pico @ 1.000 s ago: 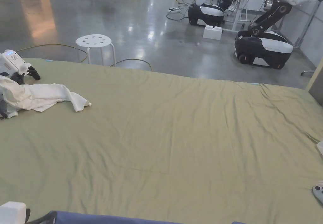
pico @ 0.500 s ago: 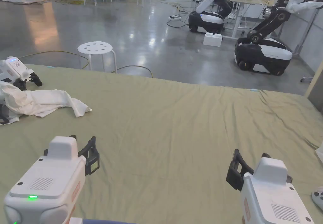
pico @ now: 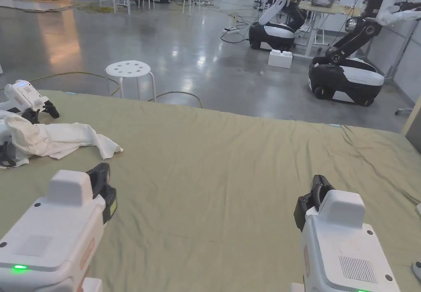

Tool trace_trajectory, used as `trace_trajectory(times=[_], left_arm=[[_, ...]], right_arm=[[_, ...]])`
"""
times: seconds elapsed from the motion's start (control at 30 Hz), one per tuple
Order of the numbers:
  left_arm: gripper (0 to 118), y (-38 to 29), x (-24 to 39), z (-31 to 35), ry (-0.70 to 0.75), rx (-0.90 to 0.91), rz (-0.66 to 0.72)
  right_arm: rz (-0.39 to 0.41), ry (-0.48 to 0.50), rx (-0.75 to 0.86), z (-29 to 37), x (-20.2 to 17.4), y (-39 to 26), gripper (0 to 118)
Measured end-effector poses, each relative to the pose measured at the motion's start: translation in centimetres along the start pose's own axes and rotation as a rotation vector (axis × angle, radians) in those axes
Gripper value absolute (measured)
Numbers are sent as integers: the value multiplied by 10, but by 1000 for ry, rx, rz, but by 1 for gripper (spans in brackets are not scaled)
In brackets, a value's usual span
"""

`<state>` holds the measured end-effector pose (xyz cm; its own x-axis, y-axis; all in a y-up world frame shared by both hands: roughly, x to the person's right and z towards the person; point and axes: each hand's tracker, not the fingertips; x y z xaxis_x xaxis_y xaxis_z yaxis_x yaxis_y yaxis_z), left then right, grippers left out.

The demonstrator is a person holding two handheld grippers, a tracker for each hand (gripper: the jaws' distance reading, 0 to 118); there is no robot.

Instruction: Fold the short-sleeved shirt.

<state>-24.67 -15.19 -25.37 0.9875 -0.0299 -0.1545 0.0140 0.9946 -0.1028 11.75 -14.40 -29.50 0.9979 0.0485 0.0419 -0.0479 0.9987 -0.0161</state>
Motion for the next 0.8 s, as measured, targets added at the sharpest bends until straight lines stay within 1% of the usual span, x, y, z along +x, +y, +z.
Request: trace_trajectory(times=[0.1, 0.2, 0.27, 0.33, 0.37, 0.43, 0.47, 0.5, 0.57, 0.6, 0.63, 0.67, 0.7, 0.73, 0.77, 0.8], left_arm=[[0, -18, -39, -3, -63, -164, 31], [0, -43, -84, -8, -129, -358, 130], [0, -69, -116, -11, -194, -504, 225], [0, -92, -138, -15, -210, -600, 299], [0, -105, -151, -17, -244, -667, 350], [0, -129, -171, -18, -265, -733, 464], [2, -140, -181, -20, -305, -758, 520], [5, -150, -186, -20, -336, -783, 580], [27, -170, -198, -24, -398, -821, 713], [44, -178, -201, -27, -424, -850, 756], [70, -190, -209, -34, -453, -869, 785], [81, -198, -209, -37, -467, -898, 797], [86, -204, -208, -40, -459, -918, 794], [86, -210, -207, -43, -466, -935, 774], [85, -195, -185, -27, -467, -949, 766], [86, -197, -183, -27, -470, -935, 772]], right_arm=[[4, 23, -15, 0, -3, -1, 0], [8, 54, -37, 0, -8, -5, 0], [17, 72, -58, -1, -12, -9, 0], [25, 87, -77, -2, -16, -14, 0], [29, 90, -86, -2, -18, -17, 0], [30, 101, -104, -3, -21, -22, 0], [31, 104, -113, -3, -23, -24, 0], [31, 107, -122, -3, -24, -26, 0], [29, 121, -143, -3, -26, -30, 0], [30, 127, -153, -3, -26, -32, 0], [30, 133, -161, -3, -27, -34, 0], [32, 134, -168, -3, -27, -36, 0], [36, 136, -174, -3, -27, -37, 0], [39, 138, -180, -3, -27, -38, 0], [43, 137, -185, -2, -27, -39, 0], [46, 136, -188, -2, -26, -39, 0]])
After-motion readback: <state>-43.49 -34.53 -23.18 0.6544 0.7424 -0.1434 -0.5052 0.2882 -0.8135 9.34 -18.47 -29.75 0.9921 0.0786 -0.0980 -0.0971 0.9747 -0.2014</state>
